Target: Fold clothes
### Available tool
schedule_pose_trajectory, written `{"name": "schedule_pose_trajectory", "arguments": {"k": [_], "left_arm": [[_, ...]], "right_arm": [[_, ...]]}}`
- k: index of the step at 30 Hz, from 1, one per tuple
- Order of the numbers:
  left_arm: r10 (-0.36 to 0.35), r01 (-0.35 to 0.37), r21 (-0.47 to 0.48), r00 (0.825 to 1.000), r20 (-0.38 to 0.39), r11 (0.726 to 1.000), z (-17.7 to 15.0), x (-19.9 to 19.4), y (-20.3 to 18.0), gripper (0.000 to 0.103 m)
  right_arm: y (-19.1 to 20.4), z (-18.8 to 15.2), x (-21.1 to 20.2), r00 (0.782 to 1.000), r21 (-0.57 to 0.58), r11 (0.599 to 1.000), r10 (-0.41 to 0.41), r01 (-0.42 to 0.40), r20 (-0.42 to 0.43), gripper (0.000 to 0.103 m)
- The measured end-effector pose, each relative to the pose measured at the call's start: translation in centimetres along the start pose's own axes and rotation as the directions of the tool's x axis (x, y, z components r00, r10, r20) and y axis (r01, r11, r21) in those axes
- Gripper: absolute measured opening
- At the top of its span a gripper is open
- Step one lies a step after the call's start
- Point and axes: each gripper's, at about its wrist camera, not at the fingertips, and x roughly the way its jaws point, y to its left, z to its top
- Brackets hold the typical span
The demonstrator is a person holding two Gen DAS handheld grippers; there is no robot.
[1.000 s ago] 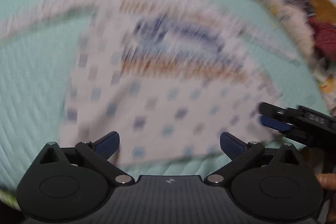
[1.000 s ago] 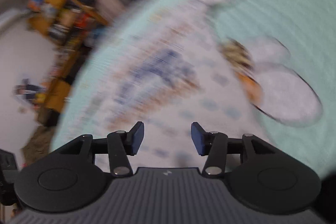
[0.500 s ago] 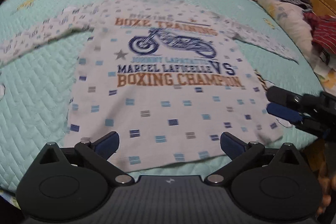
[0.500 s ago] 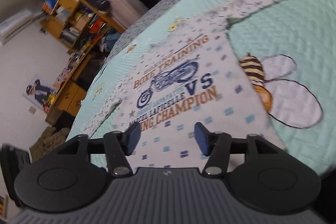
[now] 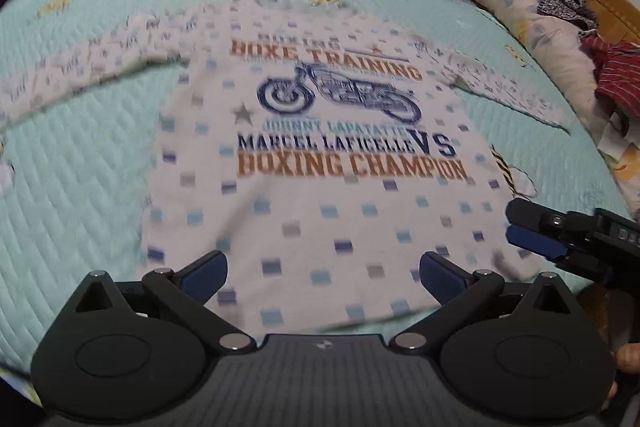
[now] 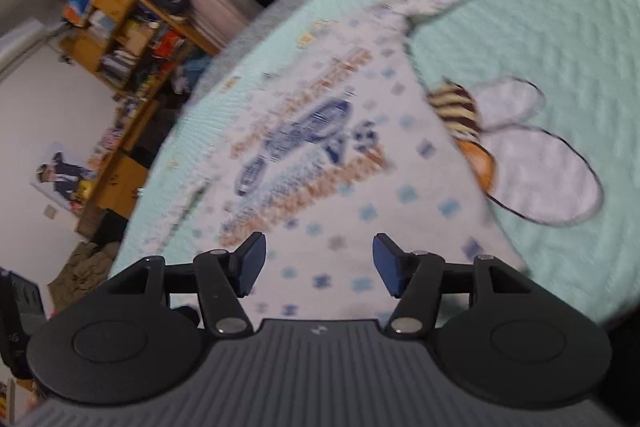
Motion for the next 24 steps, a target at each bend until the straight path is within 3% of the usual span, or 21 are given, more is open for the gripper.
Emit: {"name": "schedule_pose_trajectory", "arguments": {"k": [5, 6, 7, 10, 12, 18, 24], "left_arm": [[0.003, -0.018, -0.110, 0.990, -0.143, 0.994, -2.0, 3.6, 3.3, 0.098], [0.012, -0.023, -0.089, 0.993, -0.119, 0.996, -2.6, 3.1, 3.4, 0.096], [0.032, -0.039, -0.065, 0.993, -0.113, 0.997, -2.9, 2.4, 3.3, 0.094], [0.066, -0.074, -0.060, 0.990, -0.126, 0.995, -3.0, 1.4, 3.9, 0.082], [0.046, -0.055, -0.097, 0.994, -0.096, 0.994, -2.2, 0.3, 4.9, 0.082], [0.067, -0.068, -0.147, 0.998, -0.011, 0.987, 1.8, -1.0, 6.8, 0.082], [0.073, -0.071, -0.106, 0.997, 0.013, 0.992, 5.3, 0.4, 6.2, 0.089]], "right_arm": [[-2.7, -1.1, 1.7, 0.997, 0.112, 0.993, -0.021, 0.029, -0.071, 0.061], [-3.4, -1.7, 1.6, 0.997, 0.126, 0.991, -0.027, 0.036, -0.076, 0.051], [-3.7, -2.1, 1.1, 0.997, 0.113, 0.993, -0.032, 0.039, -0.066, 0.047], [-3.0, -2.1, -0.2, 0.993, 0.022, 0.994, -0.107, 0.108, -0.050, 0.046], [-1.4, -1.7, -0.5, 0.988, -0.076, 0.986, -0.150, 0.148, -0.024, 0.048], [4.2, 0.2, 2.4, 0.994, -0.298, 0.949, -0.109, 0.099, -0.018, 0.048], [7.2, 3.2, 6.3, 0.994, -0.381, 0.919, -0.113, 0.106, 0.002, 0.053]]}}
